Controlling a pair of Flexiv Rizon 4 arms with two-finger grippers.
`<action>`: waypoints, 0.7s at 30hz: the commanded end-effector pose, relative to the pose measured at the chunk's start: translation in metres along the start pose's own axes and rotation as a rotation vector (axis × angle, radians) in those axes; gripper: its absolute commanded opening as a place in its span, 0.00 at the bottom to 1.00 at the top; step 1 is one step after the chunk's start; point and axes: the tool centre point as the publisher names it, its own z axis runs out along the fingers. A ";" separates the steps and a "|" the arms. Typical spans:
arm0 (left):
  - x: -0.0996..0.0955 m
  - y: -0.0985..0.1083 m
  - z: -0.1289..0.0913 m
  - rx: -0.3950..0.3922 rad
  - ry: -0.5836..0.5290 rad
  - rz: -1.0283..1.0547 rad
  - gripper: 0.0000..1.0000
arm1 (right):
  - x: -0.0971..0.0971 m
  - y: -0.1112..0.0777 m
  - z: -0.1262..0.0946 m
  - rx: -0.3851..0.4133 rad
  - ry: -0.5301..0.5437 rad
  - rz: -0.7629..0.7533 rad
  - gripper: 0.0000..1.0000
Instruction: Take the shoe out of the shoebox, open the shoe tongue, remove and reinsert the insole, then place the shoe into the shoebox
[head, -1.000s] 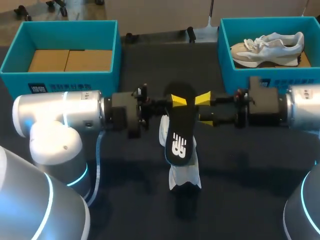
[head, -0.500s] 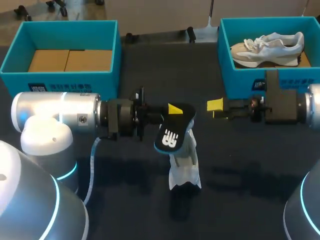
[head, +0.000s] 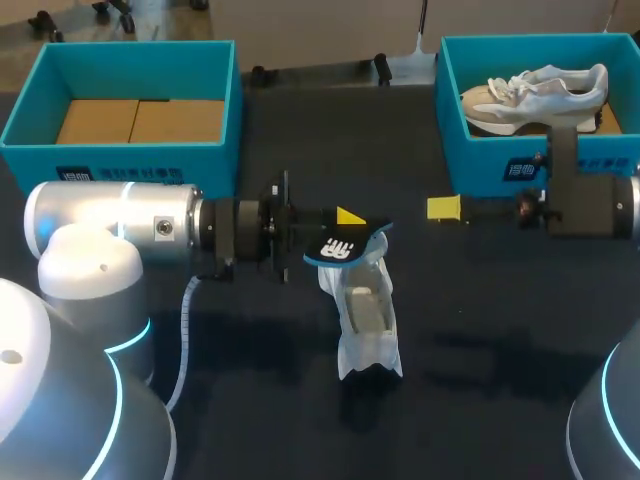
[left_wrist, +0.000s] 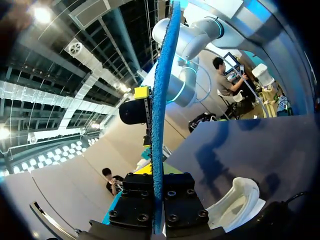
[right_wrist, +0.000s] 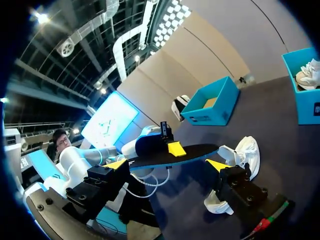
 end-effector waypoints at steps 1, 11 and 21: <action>0.000 0.000 0.001 -0.001 0.002 0.000 0.00 | 0.002 -0.003 0.001 -0.005 -0.004 -0.001 1.00; -0.004 -0.020 -0.015 0.021 -0.012 -0.080 0.00 | 0.002 0.014 -0.014 0.145 -0.017 -0.313 1.00; 0.000 -0.032 -0.026 0.044 -0.011 -0.170 0.00 | -0.001 0.024 -0.014 0.274 0.055 -0.589 1.00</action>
